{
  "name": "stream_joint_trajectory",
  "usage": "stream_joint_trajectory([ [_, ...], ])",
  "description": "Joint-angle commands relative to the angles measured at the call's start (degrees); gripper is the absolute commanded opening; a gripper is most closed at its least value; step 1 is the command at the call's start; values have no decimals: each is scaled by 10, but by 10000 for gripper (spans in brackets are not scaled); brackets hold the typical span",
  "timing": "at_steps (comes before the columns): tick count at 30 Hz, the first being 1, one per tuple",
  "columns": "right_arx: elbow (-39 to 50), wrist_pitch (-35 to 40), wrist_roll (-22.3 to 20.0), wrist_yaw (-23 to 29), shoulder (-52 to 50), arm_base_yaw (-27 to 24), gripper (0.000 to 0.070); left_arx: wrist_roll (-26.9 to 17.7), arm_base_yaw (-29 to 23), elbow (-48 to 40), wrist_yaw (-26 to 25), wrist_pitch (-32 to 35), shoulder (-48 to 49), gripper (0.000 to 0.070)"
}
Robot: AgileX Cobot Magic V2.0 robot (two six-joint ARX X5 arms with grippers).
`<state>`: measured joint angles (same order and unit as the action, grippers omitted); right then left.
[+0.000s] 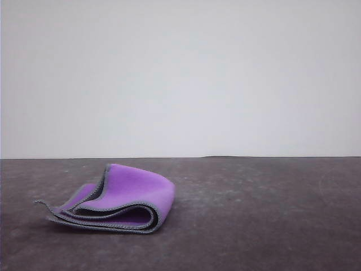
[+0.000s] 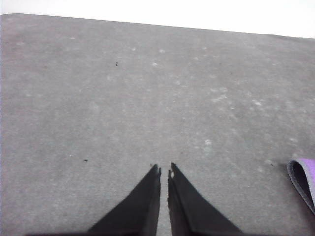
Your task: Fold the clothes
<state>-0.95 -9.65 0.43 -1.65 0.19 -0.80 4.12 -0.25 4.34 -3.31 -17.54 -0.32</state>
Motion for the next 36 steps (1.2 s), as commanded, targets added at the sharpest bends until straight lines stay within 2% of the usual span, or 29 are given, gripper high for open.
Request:
stream_joint_trajectory([
  [1, 3, 7, 7, 2, 0, 0, 10, 2, -1, -11, 1, -6, 1, 16],
  [36, 3, 7, 7, 2, 0, 0, 10, 2, -1, -11, 1, -6, 1, 16],
])
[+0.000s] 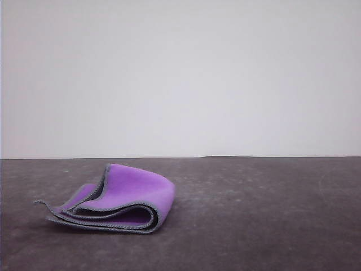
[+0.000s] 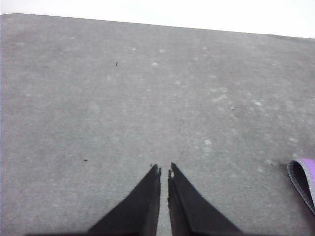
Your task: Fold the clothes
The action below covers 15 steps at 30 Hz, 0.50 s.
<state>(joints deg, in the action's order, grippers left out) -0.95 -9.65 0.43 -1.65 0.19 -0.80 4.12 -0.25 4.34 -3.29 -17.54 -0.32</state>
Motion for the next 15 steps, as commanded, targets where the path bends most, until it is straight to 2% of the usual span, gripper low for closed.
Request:
stream_joint_trajectory([
  [1, 3, 7, 7, 2, 0, 0, 10, 2, -1, -11, 1, -6, 1, 16],
  [15, 3, 7, 7, 2, 0, 0, 10, 2, -1, -11, 1, -6, 1, 16],
])
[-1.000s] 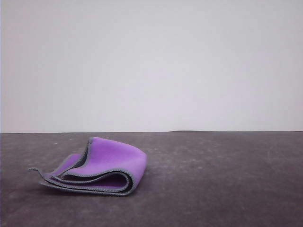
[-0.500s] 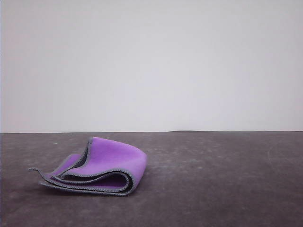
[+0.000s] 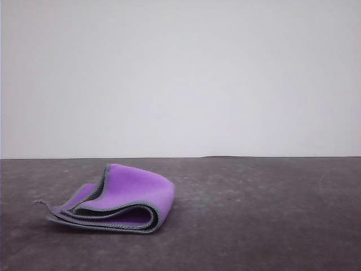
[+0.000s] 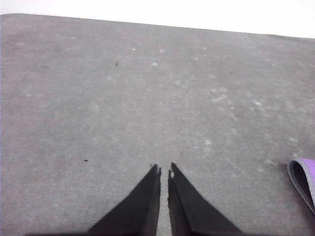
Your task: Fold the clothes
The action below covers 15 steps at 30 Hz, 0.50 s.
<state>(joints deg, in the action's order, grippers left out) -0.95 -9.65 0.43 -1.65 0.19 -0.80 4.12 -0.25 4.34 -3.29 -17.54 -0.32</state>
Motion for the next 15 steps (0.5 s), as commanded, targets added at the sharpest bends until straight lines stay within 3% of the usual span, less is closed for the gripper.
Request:
stream_joint_trajectory([
  [1, 3, 7, 7, 2, 0, 0, 10, 2, -1, -11, 1, -6, 1, 16],
  [15, 3, 7, 7, 2, 0, 0, 10, 2, -1, -11, 1, -6, 1, 16],
])
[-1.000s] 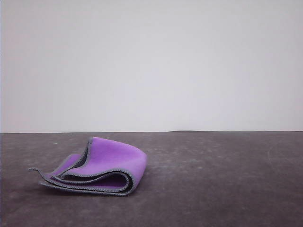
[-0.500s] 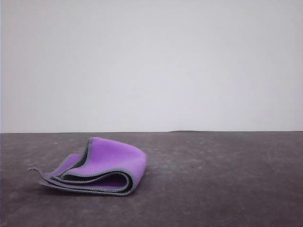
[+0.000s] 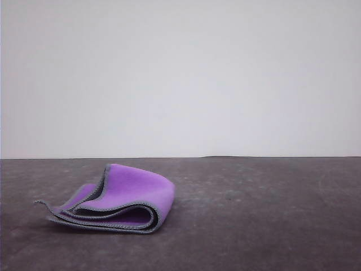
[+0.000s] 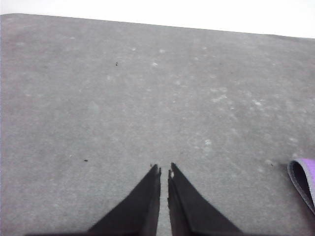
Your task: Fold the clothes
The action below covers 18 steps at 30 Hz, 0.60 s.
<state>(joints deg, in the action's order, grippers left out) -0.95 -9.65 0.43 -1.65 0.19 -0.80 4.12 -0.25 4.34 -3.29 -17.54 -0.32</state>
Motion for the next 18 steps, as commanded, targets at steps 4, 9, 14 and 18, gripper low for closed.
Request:
stream_joint_trajectory([
  [4, 3, 7, 7, 2, 0, 0, 10, 2, -1, -11, 1, -6, 1, 16],
  [9, 3, 7, 7, 2, 0, 0, 10, 2, -1, -11, 1, -6, 1, 16],
  [14, 3, 7, 7, 2, 0, 0, 10, 2, -1, -11, 1, -6, 1, 16],
  [18, 3, 7, 7, 2, 0, 0, 10, 2, -1, -11, 1, -6, 1, 16],
])
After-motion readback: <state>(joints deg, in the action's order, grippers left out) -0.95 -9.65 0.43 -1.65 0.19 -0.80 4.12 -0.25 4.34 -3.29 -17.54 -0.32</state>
